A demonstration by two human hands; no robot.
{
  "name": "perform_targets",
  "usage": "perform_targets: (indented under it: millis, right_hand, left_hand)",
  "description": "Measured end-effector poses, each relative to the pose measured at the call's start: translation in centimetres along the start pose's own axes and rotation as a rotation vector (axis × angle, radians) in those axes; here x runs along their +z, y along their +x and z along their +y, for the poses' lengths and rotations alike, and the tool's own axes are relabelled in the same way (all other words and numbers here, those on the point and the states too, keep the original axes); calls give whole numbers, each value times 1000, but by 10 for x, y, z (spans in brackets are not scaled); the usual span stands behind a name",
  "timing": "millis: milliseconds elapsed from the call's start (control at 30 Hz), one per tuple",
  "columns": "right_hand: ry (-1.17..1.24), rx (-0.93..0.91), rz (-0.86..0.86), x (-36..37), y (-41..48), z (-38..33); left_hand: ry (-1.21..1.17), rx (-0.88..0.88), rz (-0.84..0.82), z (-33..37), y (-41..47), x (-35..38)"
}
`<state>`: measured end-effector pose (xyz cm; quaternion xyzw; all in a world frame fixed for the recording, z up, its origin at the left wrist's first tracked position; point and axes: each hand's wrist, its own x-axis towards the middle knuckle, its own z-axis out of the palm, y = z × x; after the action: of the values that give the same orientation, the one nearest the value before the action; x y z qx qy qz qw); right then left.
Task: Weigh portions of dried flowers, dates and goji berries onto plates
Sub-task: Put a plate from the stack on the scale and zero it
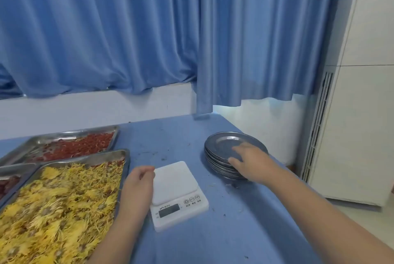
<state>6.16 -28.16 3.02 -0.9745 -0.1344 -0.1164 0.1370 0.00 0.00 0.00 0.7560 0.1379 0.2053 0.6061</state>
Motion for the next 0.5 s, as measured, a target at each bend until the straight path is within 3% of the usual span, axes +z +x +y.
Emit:
perform_targets:
  millis: [133, 267, 500]
  right_hand:
    - [-235, 22, -62, 14, 12, 5]
    - [-325, -83, 18, 19, 16, 7]
    - [-436, -155, 70, 13, 22, -1]
  left_hand:
    - [317, 26, 48, -25, 7, 7]
    - [331, -34, -48, -32, 7, 18]
    - [256, -66, -65, -27, 15, 29]
